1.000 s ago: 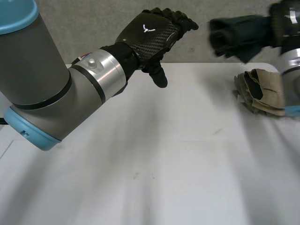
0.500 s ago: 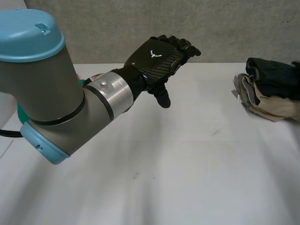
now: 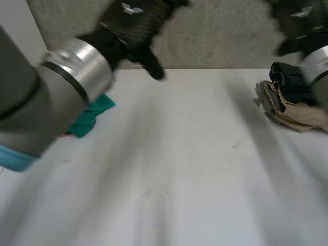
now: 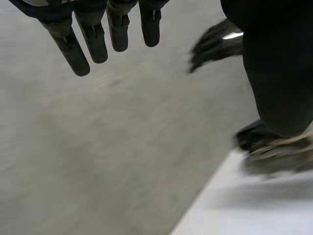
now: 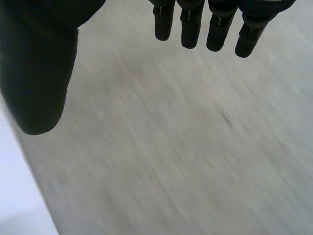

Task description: Fold the laundry.

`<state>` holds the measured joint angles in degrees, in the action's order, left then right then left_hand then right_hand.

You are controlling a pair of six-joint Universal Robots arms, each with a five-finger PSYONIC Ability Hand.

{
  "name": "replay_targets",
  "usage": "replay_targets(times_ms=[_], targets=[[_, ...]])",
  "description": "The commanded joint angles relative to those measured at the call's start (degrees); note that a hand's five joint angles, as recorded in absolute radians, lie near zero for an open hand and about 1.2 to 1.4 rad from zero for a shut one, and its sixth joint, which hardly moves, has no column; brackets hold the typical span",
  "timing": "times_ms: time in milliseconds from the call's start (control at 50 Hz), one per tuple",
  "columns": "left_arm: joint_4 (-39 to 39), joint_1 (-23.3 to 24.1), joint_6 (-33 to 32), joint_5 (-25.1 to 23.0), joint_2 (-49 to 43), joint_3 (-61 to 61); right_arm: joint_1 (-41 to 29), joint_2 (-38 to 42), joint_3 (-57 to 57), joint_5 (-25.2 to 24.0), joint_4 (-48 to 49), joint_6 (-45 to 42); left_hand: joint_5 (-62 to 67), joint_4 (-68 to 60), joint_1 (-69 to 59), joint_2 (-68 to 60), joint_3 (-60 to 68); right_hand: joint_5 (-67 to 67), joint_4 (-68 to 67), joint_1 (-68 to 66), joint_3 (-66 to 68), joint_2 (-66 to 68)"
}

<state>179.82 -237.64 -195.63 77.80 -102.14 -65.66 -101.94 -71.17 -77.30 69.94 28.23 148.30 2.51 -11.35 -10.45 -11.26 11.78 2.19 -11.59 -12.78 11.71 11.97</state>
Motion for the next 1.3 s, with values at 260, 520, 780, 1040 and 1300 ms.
replay_targets(times_ms=[260,520,780,1040,1300], targets=[[3.3,-32.1,-29.2,-3.3,-30.6,4.1,-12.0,1.8,-25.1,-1.3,-3.1,-8.4,-1.1,0.0,-0.9,-0.1,-0.4,-2.2,1.6,2.8,-1.7,-2.0],[9.8,-35.0,-29.7,-8.8,-47.4,16.6,-11.1,2.3,-28.3,-1.0,-2.3,-9.9,67.5,-68.6,-69.5,-68.7,68.2,-2.2,1.6,2.8,-1.7,-2.0],[16.4,-21.1,-18.6,-4.0,-16.5,-2.3,-10.8,-0.8,-26.2,3.8,-1.5,-9.6,67.5,-68.6,-69.5,-68.7,68.2,-2.2,1.6,2.8,-1.7,-2.0],[16.4,3.3,-14.8,-3.7,-21.8,-10.6,-8.9,-6.7,-25.0,9.0,-2.1,-6.7,67.5,-68.6,-69.5,-68.7,68.2,-2.2,1.6,2.8,-1.7,-2.0],[7.7,5.4,-14.8,3.1,-19.1,-7.7,-5.6,-6.0,-21.3,9.4,-10.3,-4.1,-0.3,-0.9,-1.8,-1.0,0.5,-2.2,1.6,2.8,-1.7,-2.0]])
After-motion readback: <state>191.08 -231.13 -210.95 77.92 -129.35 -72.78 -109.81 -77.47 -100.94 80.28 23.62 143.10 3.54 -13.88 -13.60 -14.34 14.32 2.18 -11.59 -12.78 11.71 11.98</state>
